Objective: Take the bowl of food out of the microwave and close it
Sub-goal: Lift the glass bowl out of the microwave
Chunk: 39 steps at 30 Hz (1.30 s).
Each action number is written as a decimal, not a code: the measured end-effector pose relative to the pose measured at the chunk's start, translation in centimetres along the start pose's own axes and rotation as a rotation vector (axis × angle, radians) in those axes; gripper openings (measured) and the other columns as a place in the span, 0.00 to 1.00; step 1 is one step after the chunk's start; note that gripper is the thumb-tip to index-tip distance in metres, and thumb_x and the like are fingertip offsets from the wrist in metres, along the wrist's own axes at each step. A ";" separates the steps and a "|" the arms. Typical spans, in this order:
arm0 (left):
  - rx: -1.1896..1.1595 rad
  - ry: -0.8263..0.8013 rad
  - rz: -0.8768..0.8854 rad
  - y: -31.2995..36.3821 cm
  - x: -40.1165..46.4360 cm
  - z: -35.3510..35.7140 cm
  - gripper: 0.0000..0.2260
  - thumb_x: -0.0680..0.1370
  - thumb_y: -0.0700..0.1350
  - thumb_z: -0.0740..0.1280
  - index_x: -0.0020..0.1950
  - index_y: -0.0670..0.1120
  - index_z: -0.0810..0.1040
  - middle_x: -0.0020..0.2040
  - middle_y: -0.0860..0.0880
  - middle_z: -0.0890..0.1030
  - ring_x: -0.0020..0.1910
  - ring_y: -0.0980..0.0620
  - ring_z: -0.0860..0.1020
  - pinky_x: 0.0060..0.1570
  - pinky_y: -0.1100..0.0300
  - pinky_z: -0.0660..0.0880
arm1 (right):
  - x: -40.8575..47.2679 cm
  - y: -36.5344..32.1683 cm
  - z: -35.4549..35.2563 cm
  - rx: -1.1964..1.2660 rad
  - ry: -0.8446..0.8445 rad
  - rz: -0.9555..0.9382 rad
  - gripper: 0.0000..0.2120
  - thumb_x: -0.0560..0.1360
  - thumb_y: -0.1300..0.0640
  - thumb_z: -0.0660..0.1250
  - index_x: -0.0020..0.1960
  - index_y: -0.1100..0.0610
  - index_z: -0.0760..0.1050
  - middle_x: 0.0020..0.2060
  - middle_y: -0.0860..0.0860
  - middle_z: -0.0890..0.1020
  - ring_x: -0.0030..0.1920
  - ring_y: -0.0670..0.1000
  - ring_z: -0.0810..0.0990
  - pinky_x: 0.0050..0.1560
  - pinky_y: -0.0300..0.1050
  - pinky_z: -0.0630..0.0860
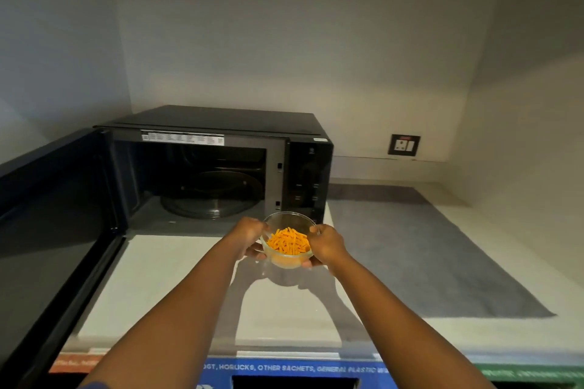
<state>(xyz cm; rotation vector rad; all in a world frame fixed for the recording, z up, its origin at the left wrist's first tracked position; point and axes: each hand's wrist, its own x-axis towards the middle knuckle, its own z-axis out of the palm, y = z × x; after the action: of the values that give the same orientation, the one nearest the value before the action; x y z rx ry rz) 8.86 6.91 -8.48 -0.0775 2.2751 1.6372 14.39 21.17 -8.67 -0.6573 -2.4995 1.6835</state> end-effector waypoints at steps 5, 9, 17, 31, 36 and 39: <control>0.004 -0.105 0.011 0.7 0.3 5.7 0.08 0.79 0.38 0.59 0.55 0.40 0.74 0.50 0.40 0.77 0.36 0.47 0.78 0.36 0.56 0.77 | 0.3 2.9 -4.7 0.000 0.082 0.051 0.18 0.77 0.62 0.59 0.67 0.58 0.67 0.62 0.59 0.75 0.45 0.60 0.83 0.35 0.46 0.81; -0.002 -0.172 0.019 1.2 1.4 9.6 0.08 0.79 0.39 0.59 0.55 0.42 0.75 0.51 0.41 0.77 0.40 0.46 0.79 0.42 0.53 0.78 | 0.8 4.8 -7.8 0.024 0.147 0.091 0.17 0.76 0.63 0.58 0.65 0.59 0.68 0.58 0.59 0.76 0.42 0.61 0.83 0.37 0.50 0.81; -0.007 -0.265 0.054 3.0 4.3 16.9 0.11 0.79 0.36 0.56 0.42 0.48 0.72 0.38 0.47 0.76 0.31 0.51 0.73 0.30 0.62 0.71 | 3.4 8.1 -12.5 0.096 0.293 0.172 0.20 0.75 0.62 0.59 0.67 0.59 0.67 0.63 0.60 0.74 0.48 0.64 0.82 0.28 0.46 0.80; 0.040 -0.443 0.073 5.0 10.9 24.7 0.11 0.77 0.35 0.59 0.53 0.49 0.74 0.50 0.43 0.77 0.48 0.45 0.76 0.38 0.59 0.75 | 9.9 11.7 -16.7 -0.003 0.473 0.261 0.21 0.72 0.61 0.60 0.65 0.59 0.69 0.58 0.62 0.79 0.49 0.64 0.83 0.47 0.60 0.82; 0.029 -0.491 0.041 5.1 13.1 26.1 0.12 0.76 0.34 0.61 0.57 0.45 0.76 0.50 0.43 0.77 0.47 0.45 0.76 0.35 0.59 0.75 | 11.7 12.1 -17.0 -0.008 0.488 0.313 0.20 0.73 0.60 0.60 0.65 0.59 0.68 0.57 0.63 0.79 0.44 0.63 0.84 0.42 0.57 0.83; 0.043 -0.498 0.033 5.1 13.8 26.6 0.16 0.76 0.34 0.61 0.62 0.44 0.76 0.50 0.43 0.77 0.47 0.45 0.77 0.34 0.58 0.75 | 12.4 12.6 -17.1 -0.012 0.494 0.305 0.18 0.73 0.58 0.60 0.63 0.59 0.70 0.54 0.63 0.81 0.38 0.61 0.84 0.39 0.55 0.84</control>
<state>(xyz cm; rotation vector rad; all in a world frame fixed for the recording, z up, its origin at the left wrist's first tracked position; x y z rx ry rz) 0.93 35.40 -15.44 0.3422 1.9314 1.4246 11.83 44.67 -15.35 -1.3250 -2.1369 1.3579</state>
